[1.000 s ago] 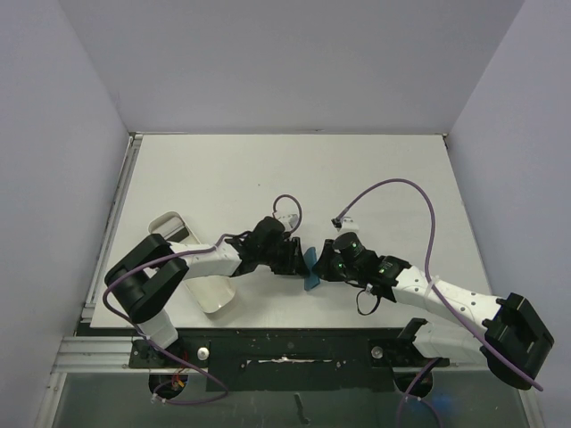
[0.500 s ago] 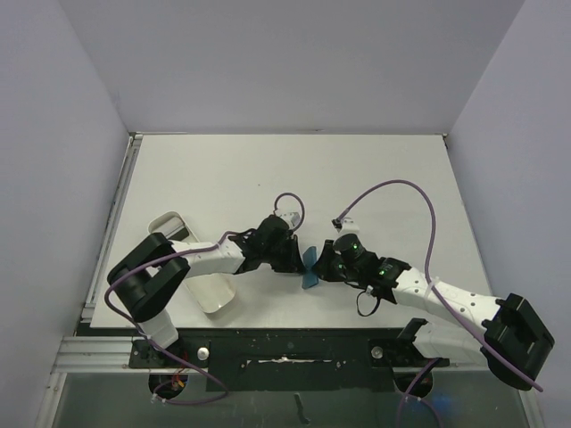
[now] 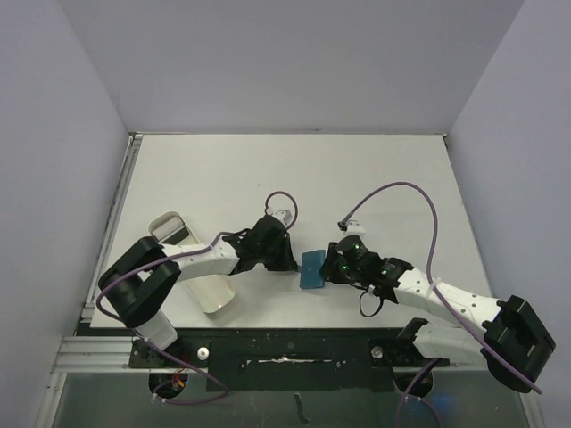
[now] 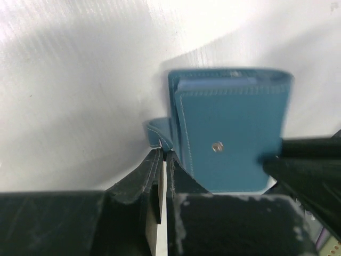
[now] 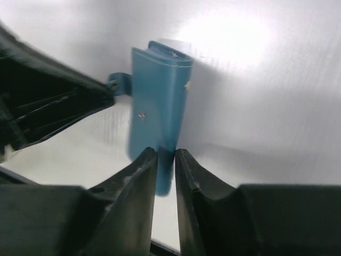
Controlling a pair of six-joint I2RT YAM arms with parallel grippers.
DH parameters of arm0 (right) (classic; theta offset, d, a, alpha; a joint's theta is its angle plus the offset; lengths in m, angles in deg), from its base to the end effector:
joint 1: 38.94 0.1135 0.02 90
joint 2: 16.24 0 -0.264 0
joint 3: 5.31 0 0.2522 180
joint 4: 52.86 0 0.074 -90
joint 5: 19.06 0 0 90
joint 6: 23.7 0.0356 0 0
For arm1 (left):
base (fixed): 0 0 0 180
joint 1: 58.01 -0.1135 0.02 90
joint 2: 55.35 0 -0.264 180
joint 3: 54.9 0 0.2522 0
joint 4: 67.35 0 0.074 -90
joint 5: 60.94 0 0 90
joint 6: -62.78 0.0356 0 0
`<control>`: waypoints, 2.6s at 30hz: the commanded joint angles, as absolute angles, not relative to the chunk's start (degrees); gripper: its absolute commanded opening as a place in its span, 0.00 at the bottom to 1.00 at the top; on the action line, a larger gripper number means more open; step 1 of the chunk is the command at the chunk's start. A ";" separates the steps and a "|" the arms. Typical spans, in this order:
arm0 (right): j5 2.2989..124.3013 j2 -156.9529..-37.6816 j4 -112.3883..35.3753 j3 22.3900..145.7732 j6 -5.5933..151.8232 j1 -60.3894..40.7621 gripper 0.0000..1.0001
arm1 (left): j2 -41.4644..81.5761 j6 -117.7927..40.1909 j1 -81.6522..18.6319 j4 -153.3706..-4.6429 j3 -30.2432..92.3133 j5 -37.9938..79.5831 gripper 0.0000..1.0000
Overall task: Put the credit cards into the card holder
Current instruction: Open the card holder at the center of the board.
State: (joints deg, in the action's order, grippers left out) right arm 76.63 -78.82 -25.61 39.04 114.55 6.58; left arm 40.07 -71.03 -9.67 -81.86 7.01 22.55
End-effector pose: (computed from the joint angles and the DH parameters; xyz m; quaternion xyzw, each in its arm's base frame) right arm 0.1529 0.1507 0.1909 0.0408 0.9236 0.2448 0.2921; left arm 0.2153 -0.2480 0.1558 0.0572 0.9306 -0.2944 0.2099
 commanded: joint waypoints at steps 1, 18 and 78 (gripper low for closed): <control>80.66 -77.03 -19.22 40.41 113.12 4.64 0.30 | 34.45 -71.53 -10.20 -79.44 4.89 20.18 0.00; 76.49 -78.62 -20.13 45.51 112.53 5.59 0.65 | 27.66 -75.56 -10.19 -73.16 4.34 13.29 0.00; 89.14 -76.59 -2.20 53.21 116.82 2.68 0.44 | 22.99 -72.50 -11.25 -75.59 0.81 14.81 0.00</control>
